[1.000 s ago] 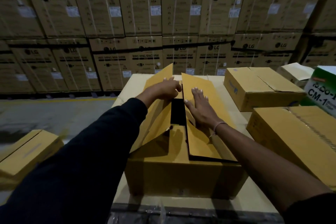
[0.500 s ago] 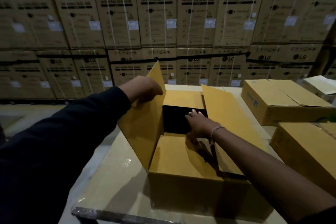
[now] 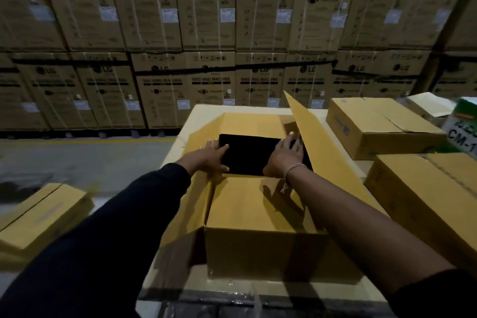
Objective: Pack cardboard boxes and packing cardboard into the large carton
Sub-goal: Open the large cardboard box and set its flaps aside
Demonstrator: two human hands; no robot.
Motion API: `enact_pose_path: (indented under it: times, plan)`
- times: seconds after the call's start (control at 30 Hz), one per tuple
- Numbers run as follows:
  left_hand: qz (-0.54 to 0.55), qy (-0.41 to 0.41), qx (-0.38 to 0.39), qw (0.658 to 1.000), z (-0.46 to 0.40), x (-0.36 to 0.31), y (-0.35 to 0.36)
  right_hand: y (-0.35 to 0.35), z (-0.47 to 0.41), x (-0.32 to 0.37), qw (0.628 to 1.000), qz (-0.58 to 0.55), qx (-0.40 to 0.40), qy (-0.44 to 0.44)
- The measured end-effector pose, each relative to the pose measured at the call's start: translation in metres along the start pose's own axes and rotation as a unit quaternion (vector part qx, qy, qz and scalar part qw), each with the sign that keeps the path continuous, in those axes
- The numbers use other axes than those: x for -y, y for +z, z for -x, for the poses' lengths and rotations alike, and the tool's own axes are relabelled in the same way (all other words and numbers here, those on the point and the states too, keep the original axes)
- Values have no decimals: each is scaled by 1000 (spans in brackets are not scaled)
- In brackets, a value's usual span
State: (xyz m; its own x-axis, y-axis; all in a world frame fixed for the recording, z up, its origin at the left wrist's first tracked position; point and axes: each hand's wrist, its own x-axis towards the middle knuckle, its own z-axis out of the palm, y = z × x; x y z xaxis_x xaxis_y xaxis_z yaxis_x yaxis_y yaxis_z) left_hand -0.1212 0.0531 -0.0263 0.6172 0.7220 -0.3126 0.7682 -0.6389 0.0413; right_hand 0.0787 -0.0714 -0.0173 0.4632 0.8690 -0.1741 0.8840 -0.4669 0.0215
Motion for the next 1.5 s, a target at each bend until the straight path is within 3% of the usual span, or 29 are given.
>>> enact_pose_path:
  times: [0.13,0.33,0.47,0.63,0.83,1.1,1.33,1.5]
  plan:
    - [35,-13,-46,998,-19,-6,16,-30,15,-27,999,26,21,6]
    - [70,-10,-95,993,-38,-6,34,-80,44,-61,949,301,60,76]
    - [6,4,-110,994,-50,-5,36,-79,39,-105,930,340,51,130]
    - [-68,11,-114,991,-67,-6,34,-39,13,-160,964,209,25,165]
    - [-94,18,-142,985,-90,-6,36,25,-8,-196,989,46,13,143]
    - [-27,-16,-220,975,-123,-26,21,43,-53,-213,962,-251,51,94]
    - [-8,-3,-231,973,-179,-50,-46,52,-92,-218,952,-301,15,58]
    - [12,11,-191,981,-233,-63,-68,64,-106,-221,957,-285,-16,50]
